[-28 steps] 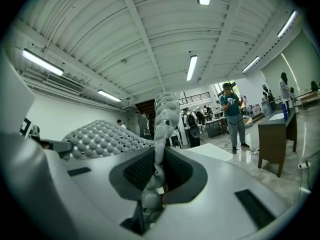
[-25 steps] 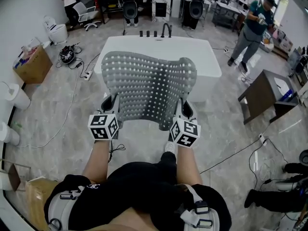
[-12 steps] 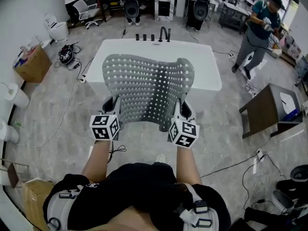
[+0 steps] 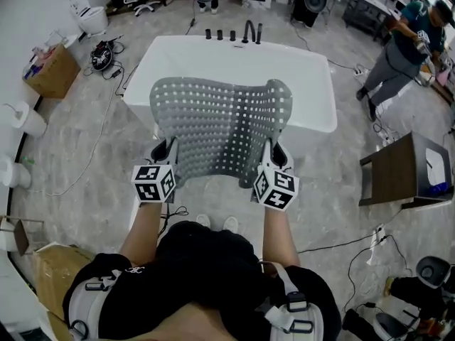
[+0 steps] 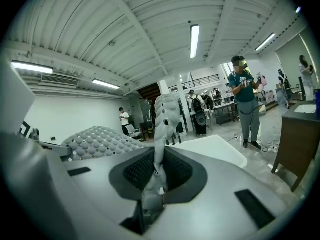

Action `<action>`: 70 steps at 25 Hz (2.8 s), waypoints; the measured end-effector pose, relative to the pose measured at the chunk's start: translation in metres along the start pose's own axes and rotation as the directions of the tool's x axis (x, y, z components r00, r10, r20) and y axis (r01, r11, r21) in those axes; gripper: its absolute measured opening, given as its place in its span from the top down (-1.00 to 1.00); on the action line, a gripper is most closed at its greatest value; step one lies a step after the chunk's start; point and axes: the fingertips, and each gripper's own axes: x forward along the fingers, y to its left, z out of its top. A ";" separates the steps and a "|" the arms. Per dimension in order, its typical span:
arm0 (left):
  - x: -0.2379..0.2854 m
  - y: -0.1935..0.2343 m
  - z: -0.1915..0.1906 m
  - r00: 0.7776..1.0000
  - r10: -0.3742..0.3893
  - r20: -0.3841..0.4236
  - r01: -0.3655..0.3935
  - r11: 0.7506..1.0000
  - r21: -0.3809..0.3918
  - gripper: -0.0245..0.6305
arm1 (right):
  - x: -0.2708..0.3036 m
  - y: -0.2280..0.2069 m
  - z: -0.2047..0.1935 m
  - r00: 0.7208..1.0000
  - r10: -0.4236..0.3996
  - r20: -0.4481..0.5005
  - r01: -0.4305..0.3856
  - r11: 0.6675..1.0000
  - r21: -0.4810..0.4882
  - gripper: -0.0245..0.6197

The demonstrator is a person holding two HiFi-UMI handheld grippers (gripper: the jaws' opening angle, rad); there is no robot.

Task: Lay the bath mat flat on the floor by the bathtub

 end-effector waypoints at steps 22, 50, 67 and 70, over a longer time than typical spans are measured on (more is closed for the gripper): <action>0.111 0.064 -0.192 0.898 -0.065 -0.435 0.010 0.992 -0.128 0.78 | 0.083 -0.037 -0.204 0.886 -0.081 -0.457 0.119 0.991 0.054 0.80; 0.348 0.083 -0.699 0.680 -0.088 -0.728 -0.012 0.991 -0.131 0.71 | 0.192 -0.259 -0.714 0.619 -0.184 -0.763 0.371 0.925 0.079 0.78; 0.401 0.163 -0.870 0.511 0.174 -0.842 -0.145 0.983 0.115 0.55 | 0.240 -0.367 -0.876 0.496 -0.325 -0.805 0.408 0.906 -0.114 0.63; 0.402 0.173 -0.886 0.467 0.207 -0.860 -0.137 0.977 0.161 0.44 | 0.237 -0.384 -0.888 0.475 -0.331 -0.815 0.405 0.905 -0.131 0.46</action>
